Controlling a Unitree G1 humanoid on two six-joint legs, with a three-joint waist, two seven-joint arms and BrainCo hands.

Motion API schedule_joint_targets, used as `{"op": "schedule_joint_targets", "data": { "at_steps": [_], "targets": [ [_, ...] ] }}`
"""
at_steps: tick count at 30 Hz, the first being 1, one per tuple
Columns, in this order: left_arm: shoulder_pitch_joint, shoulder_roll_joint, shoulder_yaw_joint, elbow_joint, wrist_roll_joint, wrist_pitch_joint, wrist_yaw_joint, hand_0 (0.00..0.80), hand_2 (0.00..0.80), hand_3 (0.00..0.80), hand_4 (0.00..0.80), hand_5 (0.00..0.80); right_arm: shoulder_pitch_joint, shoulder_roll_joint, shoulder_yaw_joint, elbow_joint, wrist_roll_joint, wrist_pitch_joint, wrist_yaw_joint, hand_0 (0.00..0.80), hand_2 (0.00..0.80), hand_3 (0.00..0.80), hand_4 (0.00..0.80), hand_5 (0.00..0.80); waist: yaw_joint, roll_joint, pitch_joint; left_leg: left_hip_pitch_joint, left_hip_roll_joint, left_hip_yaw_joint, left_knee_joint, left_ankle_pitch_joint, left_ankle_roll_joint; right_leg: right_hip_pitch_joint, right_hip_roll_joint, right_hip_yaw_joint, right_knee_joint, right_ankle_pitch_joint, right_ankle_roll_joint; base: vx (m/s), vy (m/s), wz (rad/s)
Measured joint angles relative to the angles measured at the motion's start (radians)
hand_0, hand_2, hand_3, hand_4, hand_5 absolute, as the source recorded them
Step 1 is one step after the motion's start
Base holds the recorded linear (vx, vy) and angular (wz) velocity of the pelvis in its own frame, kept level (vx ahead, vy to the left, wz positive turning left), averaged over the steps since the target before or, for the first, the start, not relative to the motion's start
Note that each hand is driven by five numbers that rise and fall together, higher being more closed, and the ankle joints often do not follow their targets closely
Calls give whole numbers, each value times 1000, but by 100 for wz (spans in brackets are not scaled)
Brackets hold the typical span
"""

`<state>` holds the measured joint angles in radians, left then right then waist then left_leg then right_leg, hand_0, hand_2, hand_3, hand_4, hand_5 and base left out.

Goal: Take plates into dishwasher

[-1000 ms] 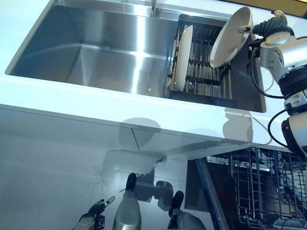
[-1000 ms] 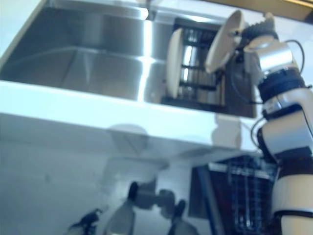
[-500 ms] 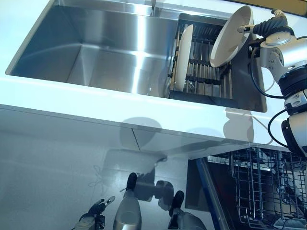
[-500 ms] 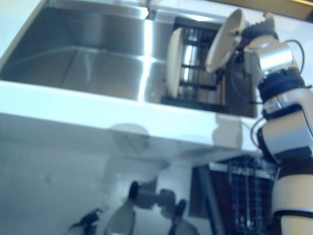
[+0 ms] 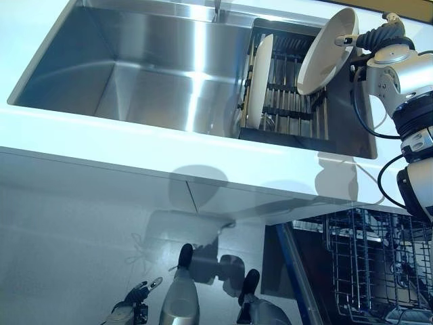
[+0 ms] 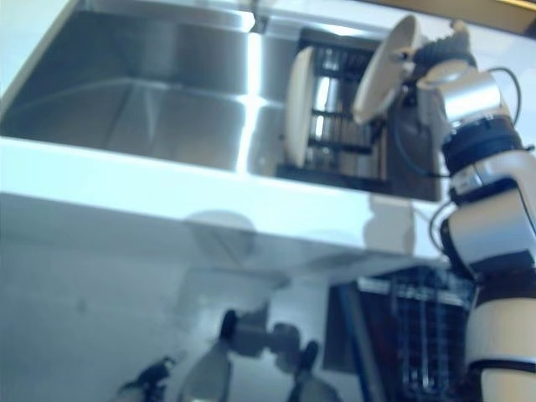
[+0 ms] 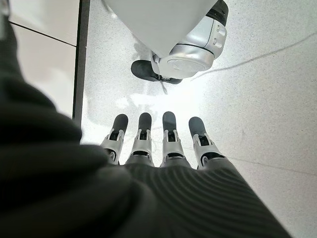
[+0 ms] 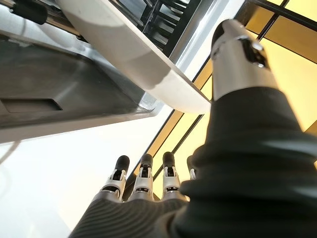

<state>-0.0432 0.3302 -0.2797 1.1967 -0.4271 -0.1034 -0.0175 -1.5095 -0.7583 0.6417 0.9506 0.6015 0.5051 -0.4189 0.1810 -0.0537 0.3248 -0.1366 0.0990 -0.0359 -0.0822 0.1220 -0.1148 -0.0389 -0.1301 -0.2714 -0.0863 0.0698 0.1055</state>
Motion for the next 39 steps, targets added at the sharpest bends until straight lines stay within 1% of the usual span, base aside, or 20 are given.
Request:
{"op": "schedule_joint_targets", "data": {
  "at_steps": [9, 21, 26, 31, 39],
  "targets": [
    [0, 0, 0, 0, 0, -1, 0, 0, 0, 0, 0, 0, 0, 0, 0, -3, 0, 0, 0, 0, 0, 0, 0, 0, 1, -3, 24, -6, -1, -8, 1, 1, 0, 0, 0, -10, 0, 0, 0, 11, 2, 2],
    [0, 0, -5, 0, 0, -2, 0, 0, 0, 0, 0, 0, 0, 1, 0, -1, 0, 1, 2, 0, 0, 0, 0, 0, 2, -3, 28, -14, -2, -16, 2, 5, 0, -2, 0, -17, 0, 0, 0, 0, 0, 0],
    [0, 0, -5, 0, -2, -3, 0, 0, 0, 0, 0, 0, 0, 1, 0, 1, 2, 2, 2, 0, 0, 0, 0, 0, 2, -3, 43, -15, -2, -16, 2, 5, 0, -4, 0, -17, 0, 0, 0, 0, 0, 0],
    [0, 0, -4, -1, -37, -3, 0, 0, 0, 0, 0, 0, 0, 1, 0, 4, 29, 4, 2, 0, 0, 0, 0, 0, 3, -3, 49, -18, -3, -16, 1, 5, 0, -7, -1, -17, 0, 0, 0, -1, 8, 0],
    [0, -2, -4, -7, -40, -3, -1, 0, 0, 0, 0, 0, 0, 1, -2, 11, 31, 12, 2, 0, 0, 0, 0, 0, 4, 1, 51, -21, -4, -19, 2, 5, 0, -7, -2, -21, 0, 0, 0, 1, 27, 1]
  ]
}}
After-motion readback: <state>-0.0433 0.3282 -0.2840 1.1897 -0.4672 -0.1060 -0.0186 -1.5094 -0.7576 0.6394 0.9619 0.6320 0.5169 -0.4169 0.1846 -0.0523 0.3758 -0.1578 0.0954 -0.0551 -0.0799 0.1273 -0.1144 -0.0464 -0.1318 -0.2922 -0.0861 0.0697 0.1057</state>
